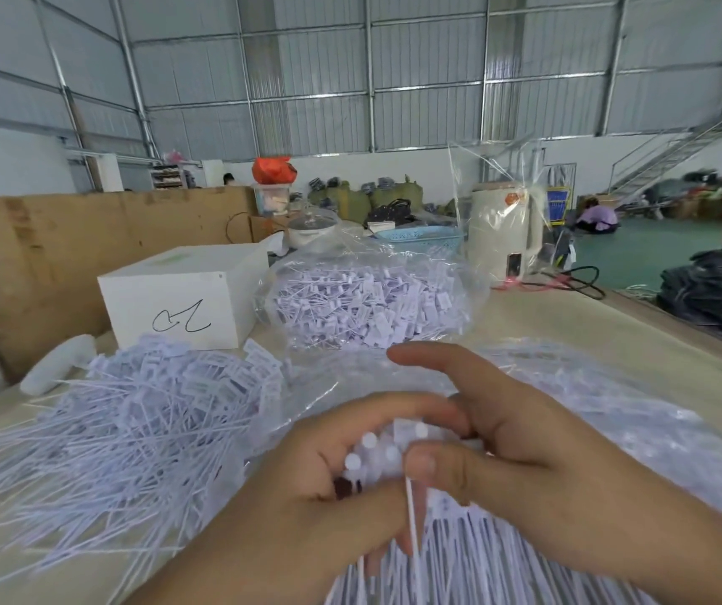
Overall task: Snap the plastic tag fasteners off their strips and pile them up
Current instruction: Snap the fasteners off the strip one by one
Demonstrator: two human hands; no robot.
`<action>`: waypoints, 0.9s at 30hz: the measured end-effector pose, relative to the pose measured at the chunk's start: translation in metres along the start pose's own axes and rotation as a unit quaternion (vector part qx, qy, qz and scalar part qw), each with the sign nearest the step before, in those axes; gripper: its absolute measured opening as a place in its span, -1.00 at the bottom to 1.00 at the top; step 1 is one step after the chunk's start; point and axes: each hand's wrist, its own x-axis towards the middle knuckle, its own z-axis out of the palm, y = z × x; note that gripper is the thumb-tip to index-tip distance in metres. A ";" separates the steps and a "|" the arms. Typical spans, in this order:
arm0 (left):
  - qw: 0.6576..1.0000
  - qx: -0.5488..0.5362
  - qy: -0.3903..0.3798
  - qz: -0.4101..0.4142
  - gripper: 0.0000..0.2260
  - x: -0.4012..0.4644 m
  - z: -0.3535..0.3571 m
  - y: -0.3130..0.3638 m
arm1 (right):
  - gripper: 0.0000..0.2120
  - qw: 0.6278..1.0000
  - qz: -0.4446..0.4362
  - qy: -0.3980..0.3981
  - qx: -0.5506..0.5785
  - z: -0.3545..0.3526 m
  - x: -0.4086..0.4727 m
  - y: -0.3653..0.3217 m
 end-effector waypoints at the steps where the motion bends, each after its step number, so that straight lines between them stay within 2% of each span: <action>1: 1.000 -0.006 -0.028 -0.006 -0.66 -0.001 -0.002 0.001 | -0.52 1.000 0.002 0.005 -0.003 0.000 0.000 -0.001; 5: 0.997 -0.060 -0.053 -0.005 -0.79 -0.001 -0.006 0.005 | -0.68 1.000 0.003 0.001 -0.021 0.002 0.002 -0.002; 7: 0.998 -0.054 -0.019 0.007 -0.85 0.000 -0.009 0.005 | -0.77 0.999 -0.009 -0.004 -0.030 0.000 0.001 -0.003; 9: 0.998 -0.057 0.030 0.017 -0.81 0.000 -0.013 0.005 | -0.70 1.000 -0.001 -0.014 -0.023 -0.002 0.001 -0.003; 12: 0.995 -0.050 0.083 0.018 -0.85 0.000 -0.017 0.003 | -0.72 1.000 0.013 -0.010 -0.019 -0.005 0.001 -0.006; 16: 0.988 -0.039 0.145 0.047 -0.85 0.003 -0.010 0.000 | -0.65 0.998 0.018 0.063 -0.024 0.004 0.004 -0.005; 20: 0.961 0.029 0.267 0.061 -0.78 0.008 -0.003 -0.009 | -0.59 0.974 0.013 0.226 -0.011 0.013 0.007 -0.007; 22: 0.959 0.017 0.277 0.052 -0.79 0.008 -0.007 -0.011 | -0.52 0.961 0.008 0.275 0.005 0.004 0.007 -0.006; 24: 0.971 -0.028 0.235 0.038 -0.84 0.008 -0.011 -0.008 | -0.55 0.973 0.001 0.230 0.006 -0.004 0.003 -0.006; 27: 0.994 -0.039 0.107 0.004 -0.73 0.003 -0.013 -0.001 | -0.88 0.996 0.001 0.077 0.038 -0.001 0.000 -0.008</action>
